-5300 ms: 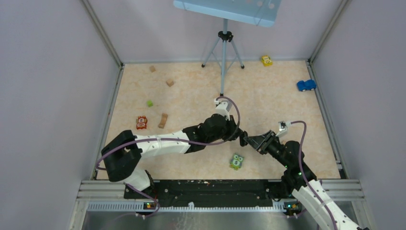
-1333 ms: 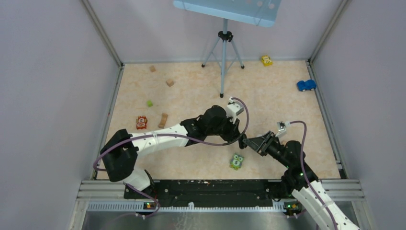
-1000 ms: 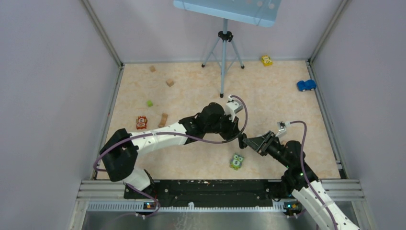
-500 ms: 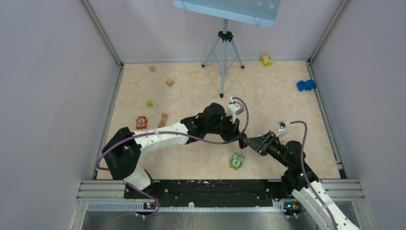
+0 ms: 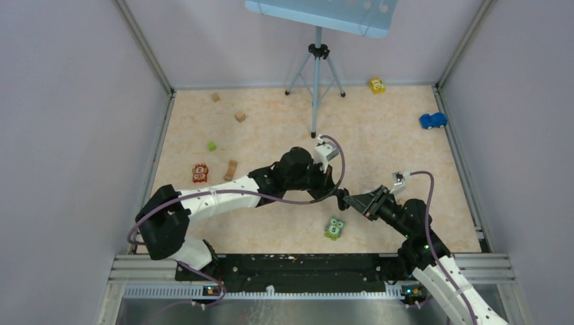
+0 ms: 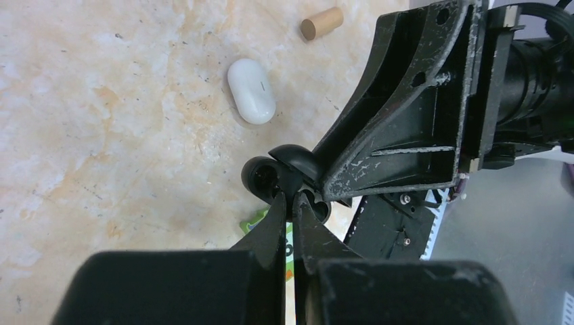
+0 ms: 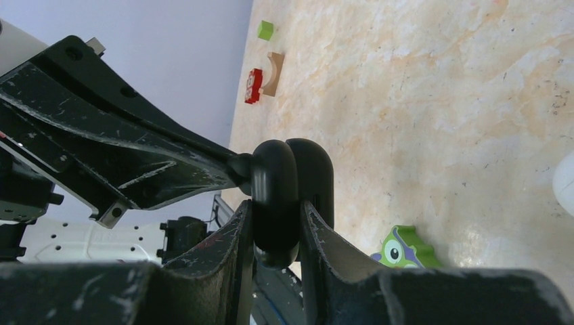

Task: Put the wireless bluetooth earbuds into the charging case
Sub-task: Adjust the left earbud in the left side groove of the charging case.

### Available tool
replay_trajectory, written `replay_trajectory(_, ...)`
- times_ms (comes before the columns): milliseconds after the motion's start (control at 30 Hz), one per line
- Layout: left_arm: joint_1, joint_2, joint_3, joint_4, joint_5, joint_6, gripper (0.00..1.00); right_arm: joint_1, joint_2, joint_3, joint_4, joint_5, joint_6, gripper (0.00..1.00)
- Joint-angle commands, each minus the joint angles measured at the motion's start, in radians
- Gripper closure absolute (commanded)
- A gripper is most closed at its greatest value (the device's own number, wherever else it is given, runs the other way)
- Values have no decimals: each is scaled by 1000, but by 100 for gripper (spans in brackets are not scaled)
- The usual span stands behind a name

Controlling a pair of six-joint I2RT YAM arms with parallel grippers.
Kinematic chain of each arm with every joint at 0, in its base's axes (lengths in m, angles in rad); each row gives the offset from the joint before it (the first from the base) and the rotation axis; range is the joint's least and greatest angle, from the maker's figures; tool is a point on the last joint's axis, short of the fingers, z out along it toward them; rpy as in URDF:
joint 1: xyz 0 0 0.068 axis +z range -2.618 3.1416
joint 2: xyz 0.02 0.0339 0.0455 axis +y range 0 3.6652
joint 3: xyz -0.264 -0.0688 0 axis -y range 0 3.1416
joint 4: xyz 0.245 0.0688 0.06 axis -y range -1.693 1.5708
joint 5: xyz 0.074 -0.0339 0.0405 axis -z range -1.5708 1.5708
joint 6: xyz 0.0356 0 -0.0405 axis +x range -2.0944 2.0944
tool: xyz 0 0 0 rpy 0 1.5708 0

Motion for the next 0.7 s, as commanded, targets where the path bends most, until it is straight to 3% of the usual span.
replay_trajectory(0, 1, -95, -40, 88, -75, -46, 100, -4, -10, 49, 33, 13, 5, 95)
replay_trajectory(167, 0, -121, -57, 81, -144, -118, 100, -4, -10, 58, 42, 29, 14, 95)
replay_trajectory(400, -9, -162, -173, 250, -222, -362, 100, -3, -11, 53, 59, 63, 31, 95)
replay_trajectory(667, -20, -137, -174, 258, -235, -419, 100, -4, -9, 46, 73, 53, 34, 95)
